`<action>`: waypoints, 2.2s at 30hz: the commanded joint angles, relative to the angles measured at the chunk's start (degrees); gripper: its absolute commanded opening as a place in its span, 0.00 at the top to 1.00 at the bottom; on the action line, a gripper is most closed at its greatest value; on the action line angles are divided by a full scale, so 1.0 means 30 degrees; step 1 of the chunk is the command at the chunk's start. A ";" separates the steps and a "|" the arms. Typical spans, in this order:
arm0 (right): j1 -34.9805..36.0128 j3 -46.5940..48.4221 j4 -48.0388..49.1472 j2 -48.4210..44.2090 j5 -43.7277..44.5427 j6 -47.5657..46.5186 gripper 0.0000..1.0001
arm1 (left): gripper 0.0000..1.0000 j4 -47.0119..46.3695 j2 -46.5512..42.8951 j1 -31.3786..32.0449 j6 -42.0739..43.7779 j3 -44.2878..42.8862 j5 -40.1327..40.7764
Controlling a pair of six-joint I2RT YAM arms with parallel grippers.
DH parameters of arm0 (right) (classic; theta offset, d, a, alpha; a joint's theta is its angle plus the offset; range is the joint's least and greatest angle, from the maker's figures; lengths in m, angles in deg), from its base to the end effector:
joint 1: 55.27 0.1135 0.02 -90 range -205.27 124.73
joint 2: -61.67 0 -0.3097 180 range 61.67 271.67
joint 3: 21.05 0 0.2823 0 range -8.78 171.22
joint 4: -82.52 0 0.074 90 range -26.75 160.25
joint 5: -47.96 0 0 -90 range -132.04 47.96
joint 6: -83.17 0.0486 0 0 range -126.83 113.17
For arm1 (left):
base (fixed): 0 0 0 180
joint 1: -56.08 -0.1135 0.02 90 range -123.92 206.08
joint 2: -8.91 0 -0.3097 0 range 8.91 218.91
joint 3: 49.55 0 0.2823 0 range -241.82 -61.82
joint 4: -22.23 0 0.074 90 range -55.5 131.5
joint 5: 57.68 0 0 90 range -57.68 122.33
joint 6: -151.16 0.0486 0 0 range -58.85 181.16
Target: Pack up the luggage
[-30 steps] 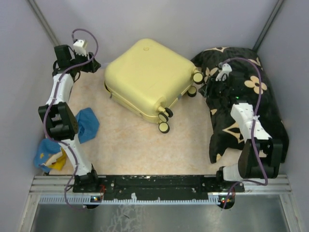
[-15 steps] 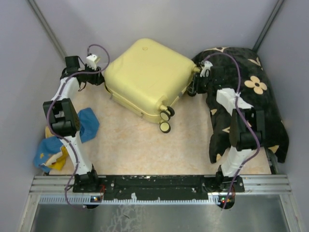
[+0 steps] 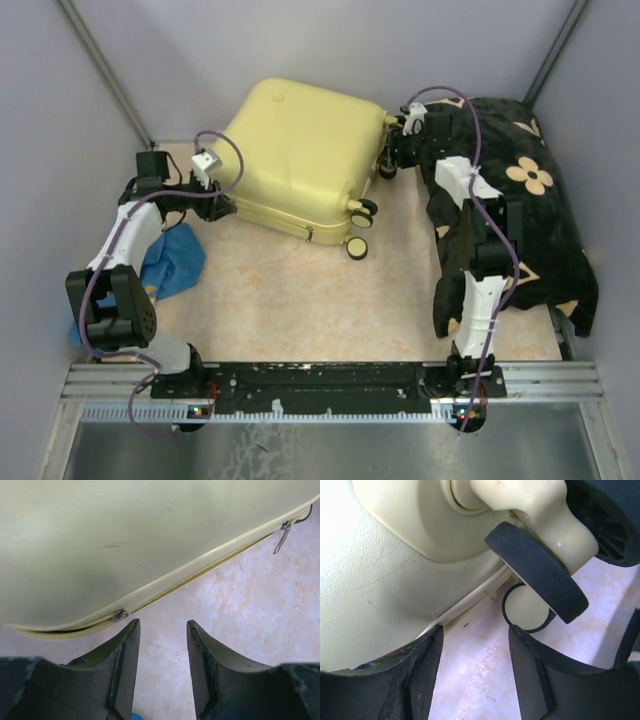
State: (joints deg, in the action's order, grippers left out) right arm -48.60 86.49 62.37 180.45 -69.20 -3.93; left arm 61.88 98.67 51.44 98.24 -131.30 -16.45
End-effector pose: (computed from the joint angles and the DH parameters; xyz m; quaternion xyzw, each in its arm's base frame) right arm 0.5398 0.0855 0.2689 -0.1427 0.8434 0.2437 0.4570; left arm 0.3714 -0.0065 0.3055 0.3804 0.7739 -0.2426 0.4445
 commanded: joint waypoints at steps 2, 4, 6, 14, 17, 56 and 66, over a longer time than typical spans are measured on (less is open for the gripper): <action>0.0862 0.1898 0.2510 -0.0060 -0.1781 0.0570 0.42 | 0.51 -0.1823 -0.1108 -0.3061 -0.3992 -0.1161 -0.0669; 0.0492 0.1186 0.2457 -0.0665 -0.1803 0.1051 0.42 | 0.49 -0.3945 -0.0928 -0.3878 -0.6175 -0.1843 0.1014; 0.0306 0.0298 0.2306 -0.1420 -0.1705 0.1232 0.42 | 0.48 -0.6401 -0.0563 -0.4102 -0.7327 -0.1996 0.3372; 0.0248 -0.2653 0.0616 -0.3927 -0.0226 0.0932 0.53 | 0.45 -0.5935 0.8813 -0.3820 -0.7887 -1.0613 0.4642; 0.0237 -0.2623 -0.0615 -0.4260 0.0629 0.0256 0.56 | 0.45 -0.6130 1.1132 -0.2964 -0.7302 -1.2652 0.4383; 0.2802 0.5185 0.1459 0.3803 -0.4271 -0.0355 0.47 | 0.28 -0.4834 0.3296 -0.3790 -1.2835 -0.0358 0.5289; 0.3575 1.1172 0.3336 0.7421 -0.4848 0.2554 0.41 | 0.28 -0.5560 0.4212 -0.3569 -1.4301 0.0942 0.6325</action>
State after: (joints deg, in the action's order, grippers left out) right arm -43.02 111.12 62.61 201.00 -76.00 -3.58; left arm 46.05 110.10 40.01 57.60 -129.02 0.27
